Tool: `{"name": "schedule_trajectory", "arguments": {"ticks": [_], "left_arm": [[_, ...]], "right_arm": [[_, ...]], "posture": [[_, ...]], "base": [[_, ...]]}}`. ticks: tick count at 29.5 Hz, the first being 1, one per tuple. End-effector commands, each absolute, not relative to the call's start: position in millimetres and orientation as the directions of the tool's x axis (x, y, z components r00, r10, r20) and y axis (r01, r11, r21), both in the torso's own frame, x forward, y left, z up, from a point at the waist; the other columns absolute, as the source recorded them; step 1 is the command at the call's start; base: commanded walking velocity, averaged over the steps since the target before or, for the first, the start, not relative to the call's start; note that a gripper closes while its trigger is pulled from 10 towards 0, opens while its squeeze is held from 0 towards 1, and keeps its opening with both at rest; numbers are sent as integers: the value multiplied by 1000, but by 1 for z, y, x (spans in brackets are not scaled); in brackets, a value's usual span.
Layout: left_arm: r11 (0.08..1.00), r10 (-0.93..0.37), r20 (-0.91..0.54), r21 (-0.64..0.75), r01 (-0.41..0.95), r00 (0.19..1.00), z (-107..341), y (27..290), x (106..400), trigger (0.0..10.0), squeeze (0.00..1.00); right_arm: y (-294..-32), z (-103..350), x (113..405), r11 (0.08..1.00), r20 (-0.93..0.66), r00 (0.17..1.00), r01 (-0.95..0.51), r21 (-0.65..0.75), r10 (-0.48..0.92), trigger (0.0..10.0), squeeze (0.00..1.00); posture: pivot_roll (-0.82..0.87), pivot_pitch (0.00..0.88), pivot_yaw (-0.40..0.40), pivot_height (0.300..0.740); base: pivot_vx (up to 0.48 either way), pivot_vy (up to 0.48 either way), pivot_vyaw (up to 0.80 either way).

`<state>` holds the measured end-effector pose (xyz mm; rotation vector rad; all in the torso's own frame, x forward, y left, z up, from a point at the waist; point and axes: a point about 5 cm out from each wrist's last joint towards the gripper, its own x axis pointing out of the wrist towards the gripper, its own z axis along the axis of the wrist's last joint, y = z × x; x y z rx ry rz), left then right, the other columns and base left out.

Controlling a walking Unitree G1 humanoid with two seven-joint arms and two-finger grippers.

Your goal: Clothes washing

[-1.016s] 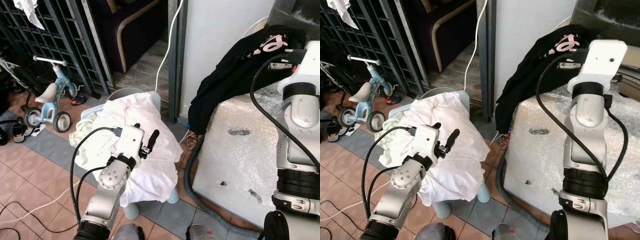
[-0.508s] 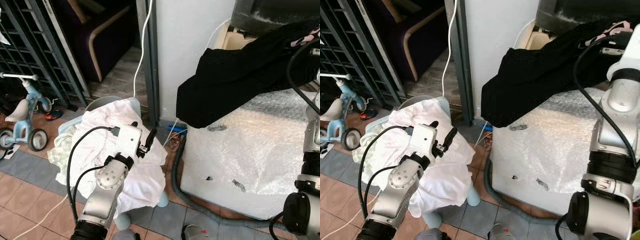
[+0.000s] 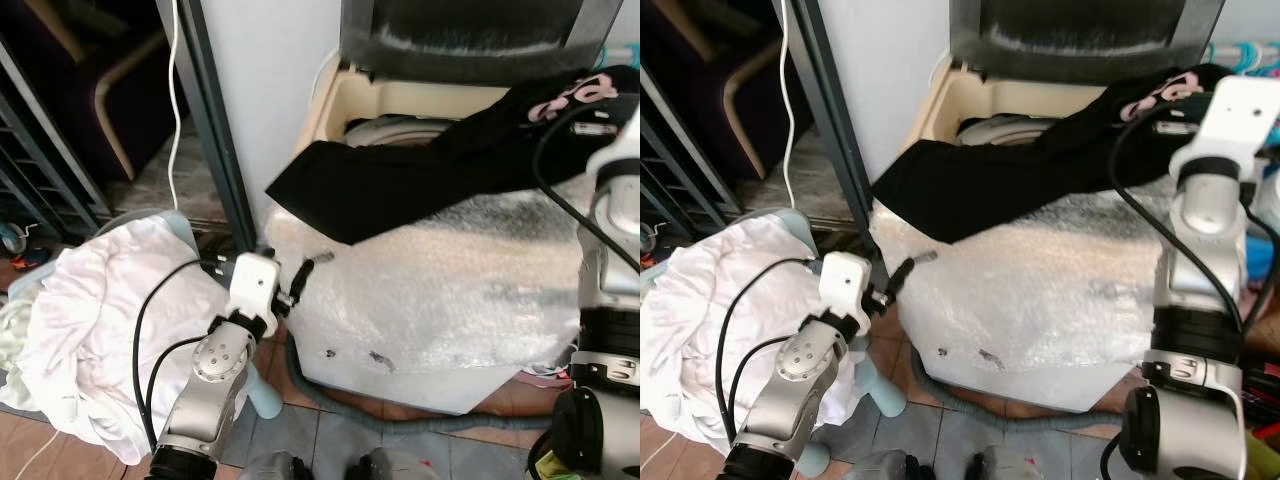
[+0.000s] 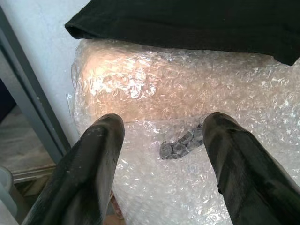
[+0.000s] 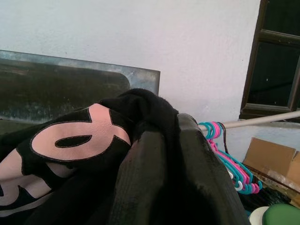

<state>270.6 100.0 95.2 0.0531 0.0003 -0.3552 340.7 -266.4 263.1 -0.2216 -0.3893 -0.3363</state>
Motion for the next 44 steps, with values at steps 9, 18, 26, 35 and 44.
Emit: {"name": "schedule_trajectory", "arguments": {"ticks": [9,18,26,35,44], "left_arm": [[953,-300,3,36,299,954,99,112,268,10000,0],[963,-269,-12,13,269,963,94,119,259,10000,0],[965,-261,-4,8,261,965,96,118,263,10000,0],[975,-223,-27,-8,223,974,96,123,257,10000,0],[988,-149,-83,24,151,985,91,142,243,10000,0]], "right_arm": [[-235,255,347,974,393,918,134,-182,-53,10000,0],[-182,224,352,970,272,941,-153,-186,201,10000,0],[-138,233,394,912,129,916,-348,-219,380,10000,0],[-119,296,412,879,243,861,-372,-299,447,10000,0],[-127,263,424,872,-61,917,-395,-288,395,10000,898]], "posture": [[-52,43,65,740],[-54,39,70,740],[-26,42,55,740],[3,60,42,740],[46,88,23,740]], "base": [[0,0,0],[315,0,0],[465,0,0],[194,0,0],[0,0,0]]}}
